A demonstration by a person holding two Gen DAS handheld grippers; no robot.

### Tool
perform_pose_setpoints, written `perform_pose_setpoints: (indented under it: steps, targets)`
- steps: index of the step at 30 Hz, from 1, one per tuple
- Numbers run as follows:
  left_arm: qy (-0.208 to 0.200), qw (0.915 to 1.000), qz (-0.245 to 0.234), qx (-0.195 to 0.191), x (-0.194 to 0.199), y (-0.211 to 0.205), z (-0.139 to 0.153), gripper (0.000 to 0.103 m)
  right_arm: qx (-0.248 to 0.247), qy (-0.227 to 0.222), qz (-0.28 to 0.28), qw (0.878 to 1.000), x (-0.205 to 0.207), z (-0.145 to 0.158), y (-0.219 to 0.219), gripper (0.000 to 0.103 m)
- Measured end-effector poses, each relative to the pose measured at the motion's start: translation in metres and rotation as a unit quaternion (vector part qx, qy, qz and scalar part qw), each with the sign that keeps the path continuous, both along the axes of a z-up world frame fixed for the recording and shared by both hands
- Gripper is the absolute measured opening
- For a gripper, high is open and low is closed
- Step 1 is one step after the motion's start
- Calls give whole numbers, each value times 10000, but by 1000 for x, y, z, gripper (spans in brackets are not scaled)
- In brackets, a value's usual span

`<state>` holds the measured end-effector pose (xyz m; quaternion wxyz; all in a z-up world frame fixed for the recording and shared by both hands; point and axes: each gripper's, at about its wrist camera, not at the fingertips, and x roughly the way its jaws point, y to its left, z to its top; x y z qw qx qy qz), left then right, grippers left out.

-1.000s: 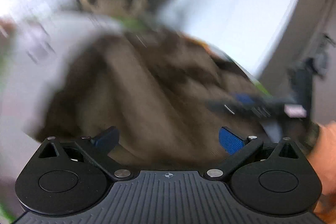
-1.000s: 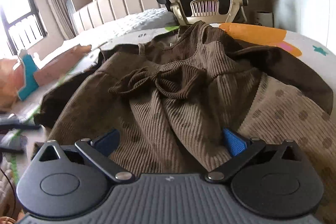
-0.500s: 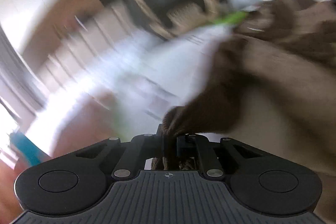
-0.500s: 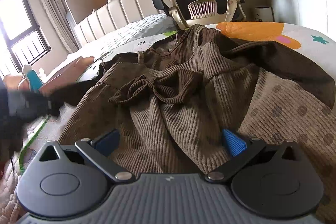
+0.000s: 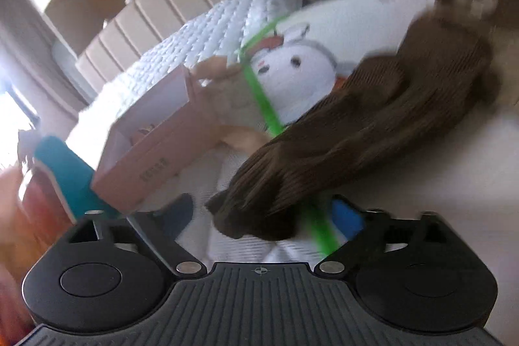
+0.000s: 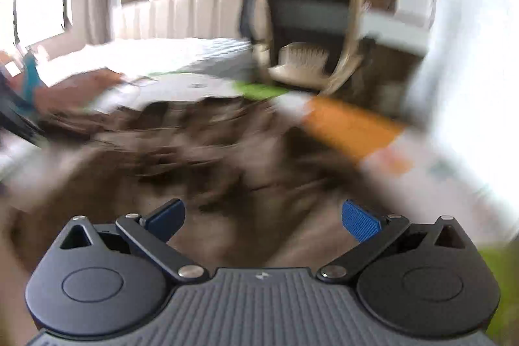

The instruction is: Fold clothes

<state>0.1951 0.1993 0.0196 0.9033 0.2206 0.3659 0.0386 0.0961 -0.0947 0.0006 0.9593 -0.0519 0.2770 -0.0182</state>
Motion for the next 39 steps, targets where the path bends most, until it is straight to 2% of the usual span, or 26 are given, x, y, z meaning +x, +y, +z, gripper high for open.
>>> perform_pose_setpoints:
  steps: [3,4,6,7,9,10,12,14,15,16,19,21,23,26,29,30,32,34,36,39]
  targets:
    - [-226,9993,-183,-231,-11,-20,19,95,-1242,239,-412,9911,23,0,-17,103]
    - [-288,9987,-311,-292,-12,-29,25,95,-1623,465,-491,9844,38,-7,-23,103]
    - [-422,9960,-595,-510,-17,-46,36,96,-2072,959,-447,9726,62,-22,-33,103]
    - [-482,9942,-720,-641,-18,-53,39,96,-2592,933,-520,9599,74,-27,-36,103]
    - [-575,9882,-966,-1043,-25,-66,46,97,-3621,860,-669,9257,97,-38,-41,102]
    - [-592,9828,-1117,-1346,-31,-70,49,97,-4020,675,-1014,9075,109,-36,-52,102]
    - [-387,9664,-1429,-2100,-39,-75,51,97,-4769,293,-1705,8618,131,-33,-74,102]
    - [80,9406,-1759,-2901,-46,-77,46,98,-4831,268,-2310,8441,141,-29,-95,103]
    - [371,9248,-1928,-3260,-50,-79,40,98,-4572,576,-2286,8575,140,-30,-104,103]
    - [560,9160,-2059,-3397,-55,-81,34,98,-4299,890,-2251,8698,140,-32,-112,103]
    - [789,9106,-2345,-3310,-70,-92,17,98,-3317,1201,-1904,9161,105,-40,-116,103]
    - [967,9089,-2469,-3219,-80,-98,5,98,-2967,1060,-1688,9339,72,-41,-109,103]
    - [1127,9133,-2408,-3085,-88,-99,-5,98,-2570,834,-1473,9515,33,-37,-100,103]
    - [1072,9234,-2419,-2781,-101,-101,-13,98,-2050,429,-1259,9697,-14,-26,-91,103]
    - [851,9432,-2544,-1959,-123,-111,-16,98,-1554,25,-908,9837,-52,-7,-72,103]
    - [743,9512,-2562,-1548,-131,-115,-17,98,-1432,-69,-778,9866,-63,-1,-64,103]
    - [425,9637,-2530,-744,-143,-126,-23,98,-1435,-198,-488,9883,-70,6,-45,103]
    - [-126,9723,-2327,-179,-149,-130,-23,98,-1571,-338,-187,9868,-79,11,-23,103]
    - [-650,9790,-1929,76,-152,-127,-16,98,-1786,-415,-51,9830,-83,11,-8,103]
    - [-1255,9832,-1310,182,-163,-104,7,98,-2103,-495,-98,9763,-91,11,4,103]
